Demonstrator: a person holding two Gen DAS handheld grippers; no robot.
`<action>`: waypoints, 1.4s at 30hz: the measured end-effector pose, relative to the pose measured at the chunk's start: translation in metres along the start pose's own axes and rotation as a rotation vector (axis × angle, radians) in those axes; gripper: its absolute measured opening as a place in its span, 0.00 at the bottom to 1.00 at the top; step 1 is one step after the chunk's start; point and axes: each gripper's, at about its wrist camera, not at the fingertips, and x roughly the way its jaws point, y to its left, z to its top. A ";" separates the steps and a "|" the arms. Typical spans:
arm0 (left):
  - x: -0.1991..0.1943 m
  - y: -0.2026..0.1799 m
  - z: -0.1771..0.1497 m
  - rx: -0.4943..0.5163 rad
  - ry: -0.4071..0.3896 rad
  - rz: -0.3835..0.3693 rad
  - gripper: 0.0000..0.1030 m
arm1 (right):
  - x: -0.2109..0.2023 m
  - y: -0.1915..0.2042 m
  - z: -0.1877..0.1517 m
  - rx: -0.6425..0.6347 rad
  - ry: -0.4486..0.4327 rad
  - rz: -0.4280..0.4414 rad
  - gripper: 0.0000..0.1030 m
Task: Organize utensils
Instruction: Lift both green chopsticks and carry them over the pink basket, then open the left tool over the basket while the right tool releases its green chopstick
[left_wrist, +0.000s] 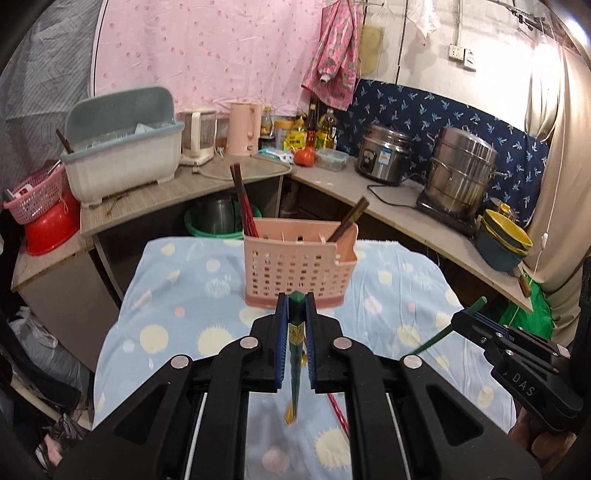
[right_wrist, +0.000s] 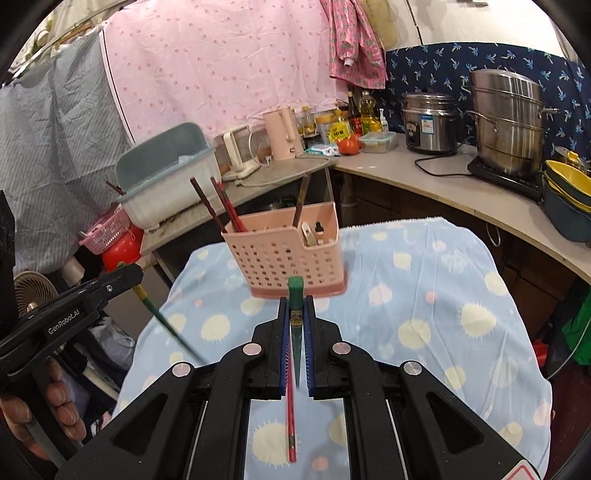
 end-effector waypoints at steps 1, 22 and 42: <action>0.000 0.000 0.004 0.002 -0.006 -0.001 0.08 | 0.001 0.000 0.006 0.004 -0.004 0.005 0.07; 0.023 -0.015 0.152 0.035 -0.223 0.013 0.08 | 0.023 -0.009 0.147 0.011 -0.203 -0.031 0.07; 0.115 -0.004 0.163 -0.003 -0.162 0.010 0.08 | 0.115 -0.019 0.159 0.027 -0.111 -0.065 0.07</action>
